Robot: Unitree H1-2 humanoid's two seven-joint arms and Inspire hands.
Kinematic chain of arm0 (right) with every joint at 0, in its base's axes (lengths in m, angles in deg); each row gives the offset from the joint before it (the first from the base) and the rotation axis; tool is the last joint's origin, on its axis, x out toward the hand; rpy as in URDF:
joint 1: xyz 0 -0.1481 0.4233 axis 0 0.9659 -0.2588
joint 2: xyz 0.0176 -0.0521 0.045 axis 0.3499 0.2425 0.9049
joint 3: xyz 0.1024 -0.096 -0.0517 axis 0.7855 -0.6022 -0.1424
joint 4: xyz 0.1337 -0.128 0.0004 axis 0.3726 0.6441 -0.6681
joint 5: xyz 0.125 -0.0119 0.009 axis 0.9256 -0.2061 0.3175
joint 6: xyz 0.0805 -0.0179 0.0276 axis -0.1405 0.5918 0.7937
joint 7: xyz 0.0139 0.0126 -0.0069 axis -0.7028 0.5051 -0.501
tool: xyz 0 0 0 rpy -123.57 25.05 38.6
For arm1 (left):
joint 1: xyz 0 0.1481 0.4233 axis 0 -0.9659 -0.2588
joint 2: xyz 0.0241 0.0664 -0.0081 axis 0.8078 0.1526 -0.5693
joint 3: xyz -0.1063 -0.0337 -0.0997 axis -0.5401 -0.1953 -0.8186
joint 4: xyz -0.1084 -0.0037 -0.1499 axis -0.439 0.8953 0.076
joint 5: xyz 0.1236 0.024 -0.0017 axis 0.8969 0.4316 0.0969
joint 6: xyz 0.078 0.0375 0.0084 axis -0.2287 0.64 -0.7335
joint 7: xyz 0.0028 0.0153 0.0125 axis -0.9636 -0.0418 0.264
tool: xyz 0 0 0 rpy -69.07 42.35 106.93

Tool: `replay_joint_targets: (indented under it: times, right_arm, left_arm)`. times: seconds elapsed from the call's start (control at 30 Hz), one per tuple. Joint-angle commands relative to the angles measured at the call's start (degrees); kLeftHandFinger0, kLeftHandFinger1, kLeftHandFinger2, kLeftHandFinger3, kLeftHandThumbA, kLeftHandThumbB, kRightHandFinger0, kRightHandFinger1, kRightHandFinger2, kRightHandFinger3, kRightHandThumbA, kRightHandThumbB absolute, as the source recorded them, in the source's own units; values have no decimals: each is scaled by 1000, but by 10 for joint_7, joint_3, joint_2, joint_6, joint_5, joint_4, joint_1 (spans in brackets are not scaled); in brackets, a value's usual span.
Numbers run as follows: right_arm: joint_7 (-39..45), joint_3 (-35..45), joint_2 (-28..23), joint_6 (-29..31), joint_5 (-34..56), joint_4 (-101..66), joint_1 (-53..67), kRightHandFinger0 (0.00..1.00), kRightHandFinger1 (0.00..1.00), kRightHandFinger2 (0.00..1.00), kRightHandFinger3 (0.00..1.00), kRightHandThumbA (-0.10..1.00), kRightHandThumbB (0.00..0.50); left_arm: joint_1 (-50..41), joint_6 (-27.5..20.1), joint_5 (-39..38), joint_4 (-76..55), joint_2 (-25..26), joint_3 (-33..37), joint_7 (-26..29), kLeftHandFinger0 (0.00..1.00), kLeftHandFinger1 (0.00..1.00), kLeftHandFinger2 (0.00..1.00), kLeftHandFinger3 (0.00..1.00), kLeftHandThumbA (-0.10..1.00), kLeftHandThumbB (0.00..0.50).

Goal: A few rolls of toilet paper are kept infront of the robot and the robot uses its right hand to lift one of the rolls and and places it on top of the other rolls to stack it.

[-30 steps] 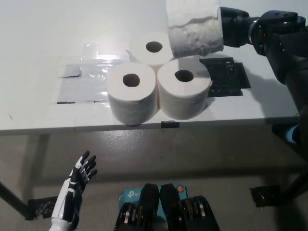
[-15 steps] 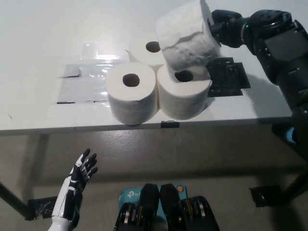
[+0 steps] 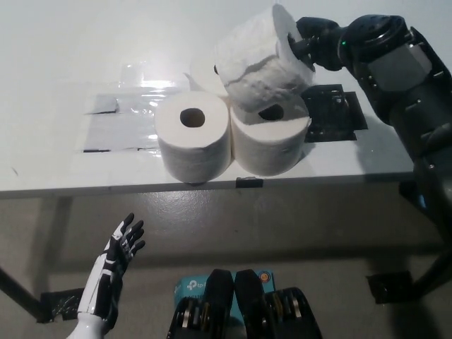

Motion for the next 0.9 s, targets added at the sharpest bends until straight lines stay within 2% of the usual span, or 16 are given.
replay_joint_targets:
  times: [0.0, 0.07, 0.13, 0.2, 0.4, 0.47, 0.53, 0.57, 0.6, 0.63, 0.67, 0.73, 0.77, 0.8, 0.83, 0.87]
  right_arm:
    - [5, -31, 4, 36, -41, -8, -63, 0, 107, 526, 414, 648, 68]
    - [-5, -60, 6, 42, -66, -8, -66, 0, 80, 486, 385, 637, 67]
    - [-8, -73, 6, 49, -73, -7, -67, 0, 152, 569, 446, 616, 73]
    - [-5, -82, 5, 51, -76, -4, -70, 0, 153, 568, 448, 614, 67]
    - [2, -110, 4, 61, -99, -6, -76, 0, 260, 692, 680, 625, 69]
    - [4, -114, 6, 65, -102, -7, -77, 0, 252, 636, 629, 640, 63]
    - [-10, -127, 7, 84, -117, -11, -79, 0, 100, 365, 344, 713, 109]
    - [-11, -119, 9, 74, -108, -9, -81, 11, 95, 370, 370, 728, 161]
    - [-9, -96, 14, 49, -87, -5, -86, 52, 162, 465, 517, 752, 206]
    - [-2, -96, 14, 51, -89, -3, -88, 8, 146, 447, 640, 810, 243]
    - [-1, -95, 14, 51, -91, -3, -88, 2, 111, 410, 635, 809, 244]
    - [15, -81, 16, 35, -80, -1, -93, 51, 281, 662, 951, 802, 277]
    - [30, -82, 17, 34, -84, 1, -98, 281, 498, 876, 1000, 838, 280]
    - [37, -82, 17, 35, -86, 1, -99, 429, 659, 1000, 1000, 855, 279]
    - [46, -80, 18, 36, -86, 1, -102, 583, 823, 1000, 1000, 856, 287]
    - [48, -80, 18, 38, -87, 1, -102, 675, 906, 1000, 1000, 872, 285]
  left_arm:
    - [10, 3, 4, -22, 5, 5, -5, 1000, 1000, 1000, 1000, 1000, 164]
    - [12, 3, 6, -23, 6, 4, -4, 1000, 1000, 1000, 1000, 1000, 158]
    - [12, 5, 6, -25, 7, 4, -5, 1000, 1000, 1000, 1000, 1000, 155]
    - [12, 8, 7, -26, 8, 4, -5, 1000, 1000, 1000, 1000, 1000, 154]
    - [10, 15, 10, -29, 9, 5, -4, 1000, 1000, 1000, 1000, 1000, 156]
    - [10, 16, 10, -30, 8, 4, -3, 1000, 1000, 1000, 1000, 1000, 157]
    - [10, 16, 11, -31, 8, 3, -3, 1000, 1000, 1000, 1000, 1000, 160]
    - [10, 17, 13, -31, 8, 3, -2, 1000, 1000, 1000, 1000, 1000, 162]
    - [9, 21, 12, -34, 7, 3, -1, 1000, 1000, 1000, 1000, 1000, 164]
    - [8, 18, 14, -34, 6, 4, -1, 1000, 1000, 1000, 1000, 1000, 161]
    - [8, 18, 14, -34, 5, 4, -1, 1000, 1000, 1000, 1000, 1000, 161]
    - [9, 16, 13, -33, 6, 4, -2, 1000, 1000, 1000, 1000, 1000, 149]
    - [10, 16, 7, -32, 6, 4, -5, 1000, 1000, 1000, 1000, 1000, 142]
    - [11, 16, 7, -31, 6, 4, -6, 1000, 1000, 1000, 1000, 1000, 141]
    - [11, 16, 9, -32, 6, 4, -5, 1000, 1000, 1000, 1000, 1000, 135]
    - [11, 15, 9, -32, 6, 4, -5, 1000, 1000, 1000, 1000, 1000, 137]
